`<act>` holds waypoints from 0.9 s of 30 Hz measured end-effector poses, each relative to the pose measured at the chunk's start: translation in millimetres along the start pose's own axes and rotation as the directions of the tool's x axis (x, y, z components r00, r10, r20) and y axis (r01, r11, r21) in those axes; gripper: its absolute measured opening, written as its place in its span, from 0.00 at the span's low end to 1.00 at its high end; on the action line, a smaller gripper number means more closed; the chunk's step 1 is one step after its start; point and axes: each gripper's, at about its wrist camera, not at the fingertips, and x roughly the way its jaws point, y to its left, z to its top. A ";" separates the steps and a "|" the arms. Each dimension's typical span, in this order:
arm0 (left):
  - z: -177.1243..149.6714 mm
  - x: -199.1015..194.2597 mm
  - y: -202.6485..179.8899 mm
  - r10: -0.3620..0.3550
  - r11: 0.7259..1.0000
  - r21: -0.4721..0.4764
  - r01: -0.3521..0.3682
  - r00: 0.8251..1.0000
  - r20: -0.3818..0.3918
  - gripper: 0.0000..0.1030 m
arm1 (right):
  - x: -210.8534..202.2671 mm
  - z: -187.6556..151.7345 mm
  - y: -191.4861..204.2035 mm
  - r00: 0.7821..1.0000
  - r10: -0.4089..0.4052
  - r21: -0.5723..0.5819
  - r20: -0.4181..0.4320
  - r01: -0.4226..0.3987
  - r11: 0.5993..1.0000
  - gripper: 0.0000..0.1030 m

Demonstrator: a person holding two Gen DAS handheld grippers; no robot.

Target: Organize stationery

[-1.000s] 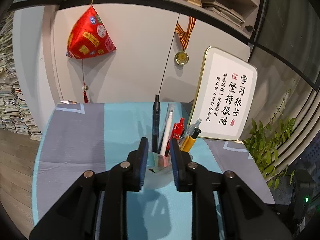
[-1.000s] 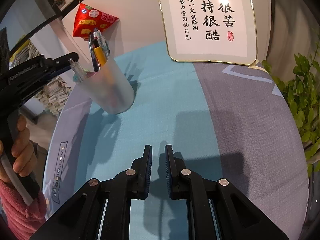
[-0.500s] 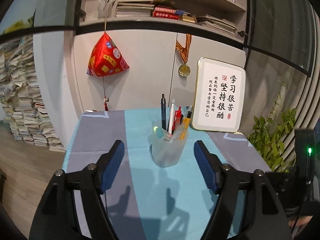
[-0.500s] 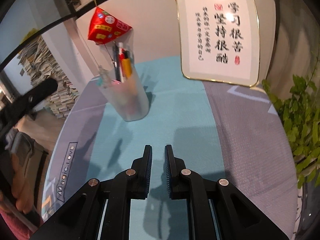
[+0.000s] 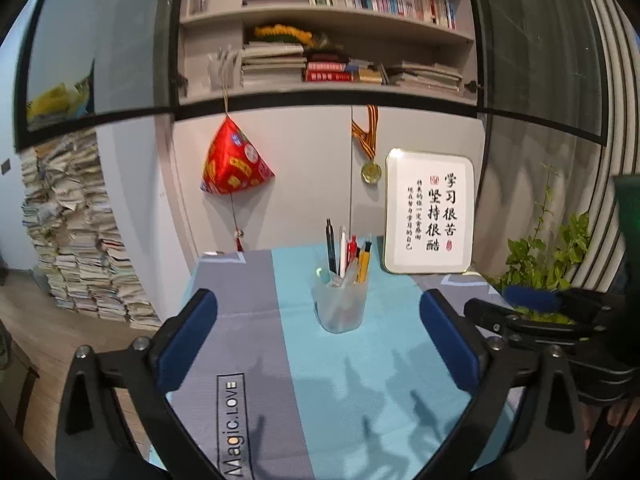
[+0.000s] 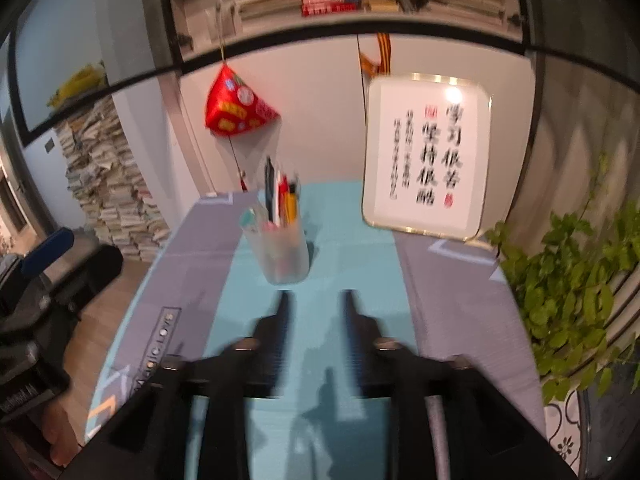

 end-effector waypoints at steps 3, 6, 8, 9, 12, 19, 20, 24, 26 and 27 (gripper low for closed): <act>0.0 -16.4 -6.6 0.027 0.999 0.029 -0.027 1.000 0.015 0.99 | -27.7 1.5 4.5 0.997 -0.022 -0.011 0.077 0.023 1.000 0.62; -1.6 -28.6 -10.0 0.034 0.999 0.036 -0.035 0.999 0.011 0.99 | -49.3 3.3 7.0 0.993 -0.039 -0.009 0.110 0.041 0.999 0.63; -3.6 -40.1 -10.6 0.030 0.999 0.029 -0.030 0.999 0.025 0.99 | -64.0 2.4 6.8 0.990 -0.043 -0.001 0.137 0.043 0.999 0.67; -4.2 -45.4 -11.1 0.030 0.999 0.025 -0.031 0.999 0.032 0.99 | -72.1 0.9 7.4 0.987 -0.046 0.000 0.153 0.046 0.999 0.68; -3.5 -62.6 -13.0 0.036 0.999 0.018 -0.037 0.998 0.053 0.99 | -90.2 -2.9 10.0 0.980 -0.056 -0.006 0.189 0.058 0.998 0.73; -1.6 -94.3 -13.7 0.055 0.998 0.001 -0.055 0.994 0.092 0.99 | -130.8 -12.0 19.0 0.968 -0.051 -0.013 0.245 0.056 0.998 0.74; -1.8 -98.0 -13.4 0.060 0.998 -0.003 -0.060 0.994 0.095 0.99 | -135.2 -13.3 20.2 0.967 -0.053 -0.014 0.250 0.058 0.998 0.74; -1.8 -111.3 -13.3 0.062 0.998 -0.014 -0.060 0.993 0.105 0.99 | -151.8 -16.3 23.7 0.959 -0.066 -0.008 0.275 0.071 0.997 0.75; -1.7 -117.5 -13.8 0.065 0.998 -0.016 -0.063 0.991 0.115 0.99 | -161.5 -18.5 24.5 0.955 -0.062 -0.006 0.292 0.067 0.998 0.75; -1.3 -119.4 -14.4 0.067 0.998 -0.015 -0.066 0.991 0.119 0.99 | -166.2 -19.4 25.0 0.952 -0.061 -0.005 0.301 0.066 0.998 0.75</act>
